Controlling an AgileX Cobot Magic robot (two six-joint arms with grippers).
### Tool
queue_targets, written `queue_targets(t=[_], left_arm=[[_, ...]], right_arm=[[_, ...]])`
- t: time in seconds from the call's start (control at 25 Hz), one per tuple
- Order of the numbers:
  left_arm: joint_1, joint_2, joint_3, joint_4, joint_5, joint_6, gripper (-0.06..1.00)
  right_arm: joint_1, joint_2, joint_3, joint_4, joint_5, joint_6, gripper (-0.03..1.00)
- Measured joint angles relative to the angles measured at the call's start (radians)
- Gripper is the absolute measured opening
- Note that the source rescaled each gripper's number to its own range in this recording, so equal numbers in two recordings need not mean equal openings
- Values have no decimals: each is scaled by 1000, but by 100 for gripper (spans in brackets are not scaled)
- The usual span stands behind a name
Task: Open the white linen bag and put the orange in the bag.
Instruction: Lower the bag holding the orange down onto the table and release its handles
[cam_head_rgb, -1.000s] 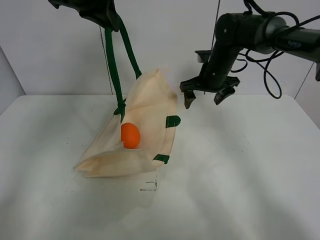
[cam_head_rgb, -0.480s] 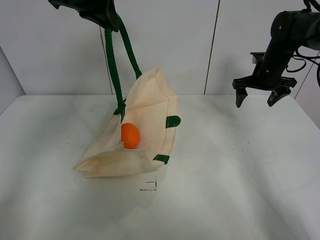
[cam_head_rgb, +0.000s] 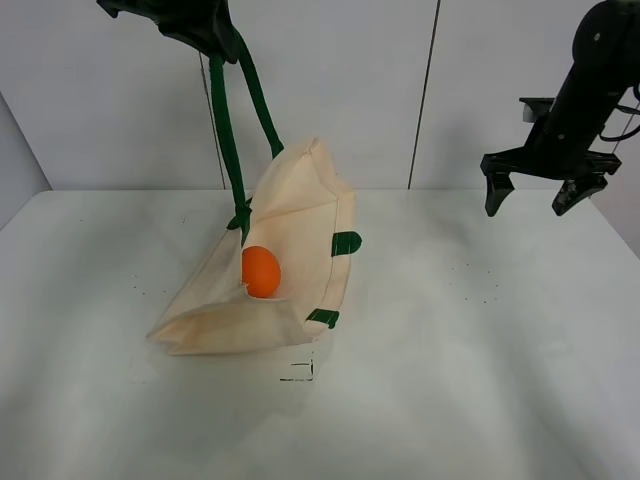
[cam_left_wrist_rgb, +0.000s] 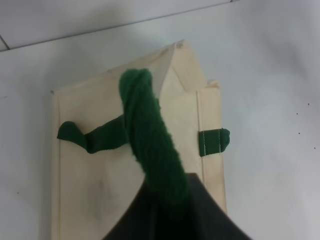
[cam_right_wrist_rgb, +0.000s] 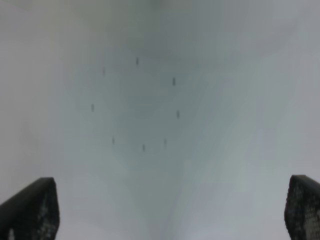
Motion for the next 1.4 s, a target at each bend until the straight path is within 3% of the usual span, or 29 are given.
queue_targets(t=[0.44, 0.72, 0.96, 1.16, 1.4], left_arm=[[0, 0, 0, 0, 0, 0, 0], [0, 0, 0, 0, 0, 0, 0], [0, 0, 0, 0, 0, 0, 0], [0, 0, 0, 0, 0, 0, 0], [0, 0, 0, 0, 0, 0, 0]], right_arm=[[0, -590, 701, 0, 2, -4, 100], [0, -1056, 1068, 0, -27, -4, 100], [0, -1503, 1212, -1, -168, -16, 100], [0, -1787, 1228, -5, -181, -16, 100], [0, -1982, 1231, -7, -181, -16, 100]])
